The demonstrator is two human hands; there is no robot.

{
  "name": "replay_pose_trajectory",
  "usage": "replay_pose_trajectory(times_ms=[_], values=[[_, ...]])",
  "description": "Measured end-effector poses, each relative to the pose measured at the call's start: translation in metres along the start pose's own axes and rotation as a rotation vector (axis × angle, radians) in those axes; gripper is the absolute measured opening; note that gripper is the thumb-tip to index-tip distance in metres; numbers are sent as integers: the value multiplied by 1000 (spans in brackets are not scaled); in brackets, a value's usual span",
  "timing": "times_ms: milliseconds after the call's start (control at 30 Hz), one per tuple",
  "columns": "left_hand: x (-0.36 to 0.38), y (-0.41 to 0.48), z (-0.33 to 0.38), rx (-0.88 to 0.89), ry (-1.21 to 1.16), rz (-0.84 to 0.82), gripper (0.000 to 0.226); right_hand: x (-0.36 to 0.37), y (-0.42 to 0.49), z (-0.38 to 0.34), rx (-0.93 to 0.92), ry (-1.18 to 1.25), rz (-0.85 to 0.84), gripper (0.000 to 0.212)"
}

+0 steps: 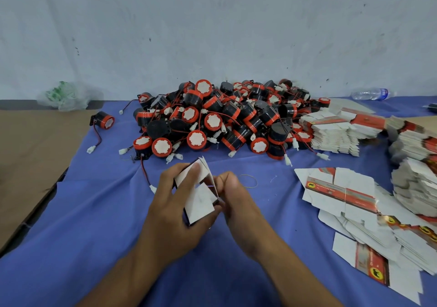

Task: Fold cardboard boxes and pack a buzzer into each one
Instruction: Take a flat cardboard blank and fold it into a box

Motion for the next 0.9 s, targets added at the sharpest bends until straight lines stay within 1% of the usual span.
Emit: replay_pose_trajectory(times_ms=[67,100,133,167,233,267,367,467,533,600,733,800,900], values=[[0,2,0,18,-4,-48,80,-5,1,-2,13,-7,-9,38],[1,1,0,26,-10,-79,85,-7,0,-2,19,-27,-12,45],[2,1,0,19,-19,-101,86,-7,0,-2,25,-40,-18,51],[2,1,-1,-3,-28,-108,79,-7,0,0,30,-41,-22,52],[1,1,-3,-33,-29,-80,61,-6,-1,2,46,-27,-32,46],[0,1,-3,-34,-18,-55,59,-6,-1,3,57,-14,-39,45],[-3,1,-3,-20,21,18,70,-5,1,4,71,8,-68,51],[-5,1,-3,-24,55,55,77,-4,3,2,74,39,-71,48],[-5,1,-1,13,102,61,75,-1,2,-1,74,64,-91,44],[-5,1,1,48,125,60,69,-1,2,-2,71,58,-72,44],[1,0,4,81,147,49,56,-1,2,6,99,-40,-61,49],[3,0,5,90,148,58,55,-2,2,7,93,-71,-53,48],[6,-1,4,100,156,65,58,-1,2,4,19,-177,-30,44]])
Point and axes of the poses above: each hand's wrist, its own y-axis towards the middle knuckle, its own x-axis out of the palm, z = x × y, the point moved 5 cm from there along y, towards the middle knuckle
